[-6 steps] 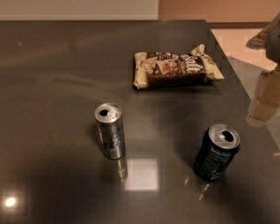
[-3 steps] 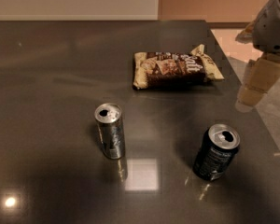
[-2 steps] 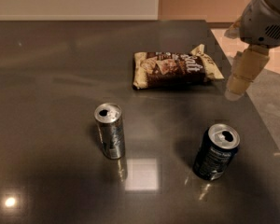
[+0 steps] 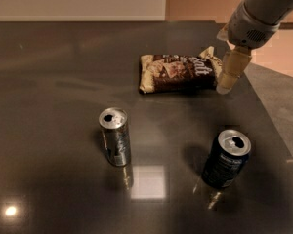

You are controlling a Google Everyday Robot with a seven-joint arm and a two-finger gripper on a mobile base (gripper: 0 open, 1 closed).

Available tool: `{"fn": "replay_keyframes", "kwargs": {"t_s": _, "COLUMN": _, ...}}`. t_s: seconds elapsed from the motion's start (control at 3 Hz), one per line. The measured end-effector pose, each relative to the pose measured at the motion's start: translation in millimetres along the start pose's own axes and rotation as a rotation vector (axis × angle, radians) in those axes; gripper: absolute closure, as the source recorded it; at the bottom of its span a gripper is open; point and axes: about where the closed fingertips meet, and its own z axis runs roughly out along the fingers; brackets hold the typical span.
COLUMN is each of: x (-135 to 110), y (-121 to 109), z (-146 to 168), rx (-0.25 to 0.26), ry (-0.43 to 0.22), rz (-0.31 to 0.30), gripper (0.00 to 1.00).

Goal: Move brown chip bag near redbull can

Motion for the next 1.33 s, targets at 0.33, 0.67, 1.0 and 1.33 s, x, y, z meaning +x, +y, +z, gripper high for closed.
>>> {"fn": "replay_keyframes", "kwargs": {"t_s": 0.33, "x": 4.4, "y": -23.8, "z": 26.2, "rx": 0.013, "ry": 0.015, "rz": -0.009, "gripper": 0.0}}
{"fn": "replay_keyframes", "kwargs": {"t_s": 0.67, "x": 7.9, "y": -44.9, "z": 48.1, "rx": 0.03, "ry": 0.036, "rz": -0.037, "gripper": 0.0}}
{"fn": "replay_keyframes", "kwargs": {"t_s": 1.0, "x": 9.0, "y": -56.8, "z": 63.8, "rx": 0.039, "ry": 0.063, "rz": -0.07, "gripper": 0.0}}
{"fn": "replay_keyframes", "kwargs": {"t_s": 1.33, "x": 6.6, "y": -61.2, "z": 73.7, "rx": 0.04, "ry": 0.086, "rz": -0.099, "gripper": 0.18}}
